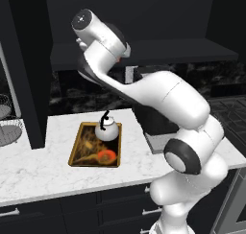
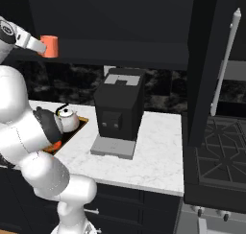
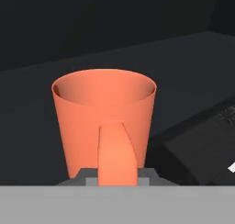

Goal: Pick the kettle from the counter and place it on the tray. Then pick the mug from the cabinet and place it on the tray. Then close the cabinet doors.

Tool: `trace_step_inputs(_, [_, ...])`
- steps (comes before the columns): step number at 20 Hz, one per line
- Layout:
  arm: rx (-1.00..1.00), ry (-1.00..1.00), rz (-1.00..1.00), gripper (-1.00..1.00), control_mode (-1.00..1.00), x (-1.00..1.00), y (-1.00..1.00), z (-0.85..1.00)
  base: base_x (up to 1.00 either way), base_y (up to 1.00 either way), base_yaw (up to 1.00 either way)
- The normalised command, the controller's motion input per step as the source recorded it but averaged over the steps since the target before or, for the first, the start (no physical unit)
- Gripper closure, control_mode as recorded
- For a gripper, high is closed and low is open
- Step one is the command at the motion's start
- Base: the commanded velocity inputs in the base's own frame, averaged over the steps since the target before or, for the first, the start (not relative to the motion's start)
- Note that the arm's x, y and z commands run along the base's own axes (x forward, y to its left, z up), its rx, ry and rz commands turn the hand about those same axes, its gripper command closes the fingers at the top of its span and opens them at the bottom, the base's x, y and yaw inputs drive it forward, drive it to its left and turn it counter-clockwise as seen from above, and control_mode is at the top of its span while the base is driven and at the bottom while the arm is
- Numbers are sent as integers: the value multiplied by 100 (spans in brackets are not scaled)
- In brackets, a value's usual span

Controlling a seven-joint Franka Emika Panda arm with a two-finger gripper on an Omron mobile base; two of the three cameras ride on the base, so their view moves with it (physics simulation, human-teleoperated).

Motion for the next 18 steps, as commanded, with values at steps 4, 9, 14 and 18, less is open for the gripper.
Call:
trace_step_inputs(4, [7, 0, 14, 100, -100, -100, -16, 0, 0, 0, 0])
trace_step_inputs(9, [2, -1, 21, 100, -100, -100, -21, -11, 0, 0, 0])
trace_step_inputs(14, [0, -1, 30, 100, -100, -100, -19, -30, 0, 0, 0])
trace_step_inputs(18, [0, -2, 33, 100, -100, -96, -14, -50, 0, 0, 0])
